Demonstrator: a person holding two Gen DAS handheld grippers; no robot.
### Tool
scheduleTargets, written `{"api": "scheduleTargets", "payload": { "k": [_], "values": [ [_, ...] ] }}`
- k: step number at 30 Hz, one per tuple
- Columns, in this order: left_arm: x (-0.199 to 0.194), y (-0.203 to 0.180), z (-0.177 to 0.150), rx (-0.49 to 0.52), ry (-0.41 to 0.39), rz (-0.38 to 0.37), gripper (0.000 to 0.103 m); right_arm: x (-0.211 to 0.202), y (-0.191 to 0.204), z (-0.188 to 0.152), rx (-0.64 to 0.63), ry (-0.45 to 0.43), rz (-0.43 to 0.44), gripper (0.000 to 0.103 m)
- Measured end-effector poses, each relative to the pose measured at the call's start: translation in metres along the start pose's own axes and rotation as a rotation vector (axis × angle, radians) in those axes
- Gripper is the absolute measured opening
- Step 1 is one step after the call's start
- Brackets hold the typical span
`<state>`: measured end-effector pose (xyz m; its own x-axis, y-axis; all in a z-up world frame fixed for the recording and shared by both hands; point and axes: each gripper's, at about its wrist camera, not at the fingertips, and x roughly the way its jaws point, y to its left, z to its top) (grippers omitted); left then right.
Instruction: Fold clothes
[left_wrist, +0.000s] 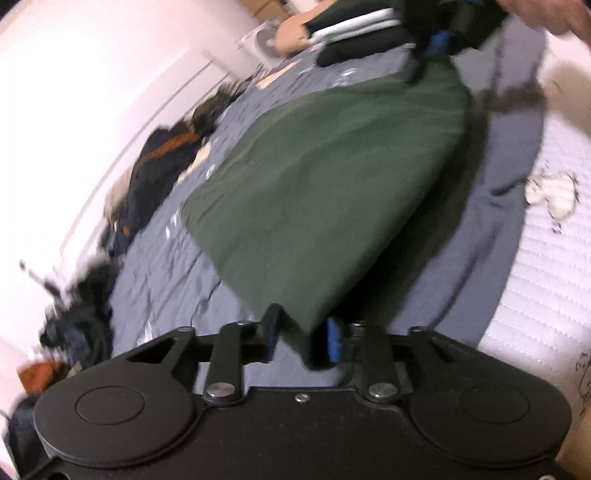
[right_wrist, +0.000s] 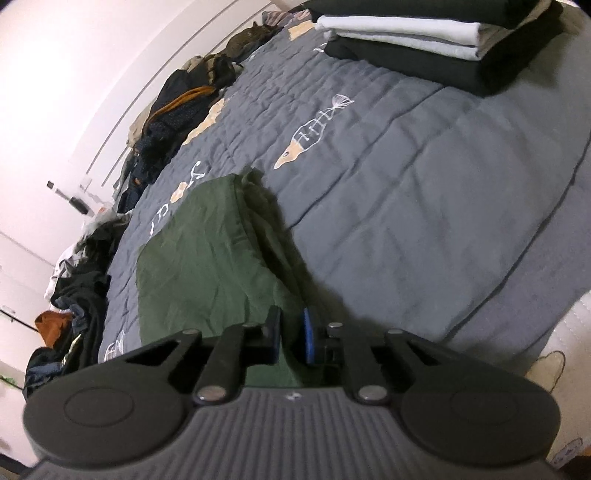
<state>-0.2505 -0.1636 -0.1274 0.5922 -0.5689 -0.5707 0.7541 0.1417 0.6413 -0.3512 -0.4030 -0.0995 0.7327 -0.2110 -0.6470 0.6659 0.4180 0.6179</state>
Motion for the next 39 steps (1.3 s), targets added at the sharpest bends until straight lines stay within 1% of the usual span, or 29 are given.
{"api": "scheduleTargets", "payload": {
  "k": [2, 4, 5, 6, 7, 9, 13, 16, 18, 19, 21, 22, 23, 24, 25, 26, 27, 28, 31, 32, 33, 34, 35, 36, 38, 39],
  "values": [
    [0.001, -0.007, 0.003, 0.029, -0.023, 0.014, 0.030, 0.002, 0.001, -0.001, -0.004, 0.003, -0.004, 0.015],
    [0.004, -0.008, 0.004, 0.028, -0.031, 0.014, 0.029, 0.003, 0.002, -0.002, -0.010, 0.003, -0.007, 0.015],
    [0.005, -0.007, 0.004, 0.025, -0.025, 0.016, 0.026, 0.004, 0.002, -0.003, -0.017, -0.007, -0.006, 0.014],
    [0.006, -0.006, 0.004, 0.021, -0.018, 0.018, 0.017, 0.005, 0.003, -0.003, -0.027, -0.018, -0.007, 0.013],
    [0.006, -0.005, 0.003, 0.018, -0.010, 0.020, 0.013, 0.006, 0.004, -0.004, -0.036, -0.026, -0.009, 0.013],
    [0.006, 0.001, 0.003, -0.006, 0.008, 0.018, 0.010, 0.009, 0.006, -0.005, -0.047, -0.042, -0.011, 0.011],
    [0.006, 0.003, 0.001, -0.037, 0.045, 0.003, 0.010, 0.015, 0.011, -0.007, -0.078, -0.090, -0.001, 0.010],
    [0.006, 0.002, 0.002, -0.046, 0.063, -0.014, 0.010, 0.018, 0.015, -0.007, -0.107, -0.117, -0.012, 0.009],
    [0.005, -0.003, -0.001, -0.019, 0.066, -0.015, 0.012, 0.019, 0.018, -0.007, -0.133, -0.105, -0.045, 0.010],
    [0.004, -0.005, -0.003, -0.004, 0.067, -0.015, 0.015, 0.021, 0.019, -0.006, -0.155, -0.088, -0.069, 0.010],
    [0.003, -0.006, -0.005, 0.007, 0.078, -0.025, 0.017, 0.022, 0.022, -0.007, -0.213, -0.059, -0.111, 0.011],
    [0.002, -0.004, -0.005, -0.002, 0.081, -0.034, 0.018, 0.021, 0.024, -0.007, -0.240, -0.058, -0.131, 0.013],
    [0.001, 0.001, -0.006, -0.025, 0.086, -0.050, 0.019, 0.019, 0.025, -0.008, -0.267, -0.058, -0.151, 0.013],
    [-0.001, 0.006, -0.006, -0.053, 0.093, -0.068, 0.022, 0.017, 0.026, -0.008, -0.288, -0.057, -0.166, 0.013],
    [-0.002, 0.012, -0.007, -0.086, 0.101, -0.088, 0.029, 0.015, 0.026, -0.007, -0.289, -0.054, -0.167, 0.013],
    [-0.005, 0.020, -0.008, -0.124, 0.107, -0.109, 0.032, 0.012, 0.025, -0.005, -0.279, -0.051, -0.164, 0.013],
    [-0.008, 0.028, -0.009, -0.168, 0.104, -0.136, 0.039, 0.009, 0.024, -0.004, -0.269, -0.048, -0.160, 0.014],
    [-0.012, 0.035, -0.011, -0.213, 0.097, -0.165, 0.043, 0.005, 0.023, -0.002, -0.259, -0.047, -0.154, 0.014],
    [-0.024, 0.063, -0.016, -0.406, 0.044, -0.277, 0.045, -0.008, 0.025, 0.001, -0.245, -0.057, -0.120, 0.017],
    [-0.028, 0.072, -0.017, -0.471, 0.019, -0.304, 0.047, -0.012, 0.027, 0.003, -0.253, -0.063, -0.109, 0.019],
    [-0.030, 0.081, -0.018, -0.542, -0.007, -0.325, 0.053, -0.015, 0.029, 0.004, -0.263, -0.069, -0.097, 0.022],
    [-0.030, 0.089, -0.019, -0.604, -0.028, -0.343, 0.057, -0.017, 0.033, 0.005, -0.277, -0.074, -0.083, 0.025],
    [-0.030, 0.096, -0.021, -0.671, -0.047, -0.363, 0.057, -0.019, 0.036, 0.006, -0.290, -0.080, -0.069, 0.031],
    [-0.029, 0.104, -0.024, -0.740, -0.065, -0.385, 0.057, -0.020, 0.039, 0.007, -0.304, -0.083, -0.056, 0.036],
    [-0.024, 0.115, -0.026, -0.849, -0.091, -0.414, 0.057, -0.019, 0.048, 0.008, -0.335, -0.079, -0.034, 0.037],
    [-0.022, 0.120, -0.027, -0.890, -0.101, -0.417, 0.057, -0.017, 0.052, 0.010, -0.350, -0.075, -0.025, 0.037]
  ]
}}
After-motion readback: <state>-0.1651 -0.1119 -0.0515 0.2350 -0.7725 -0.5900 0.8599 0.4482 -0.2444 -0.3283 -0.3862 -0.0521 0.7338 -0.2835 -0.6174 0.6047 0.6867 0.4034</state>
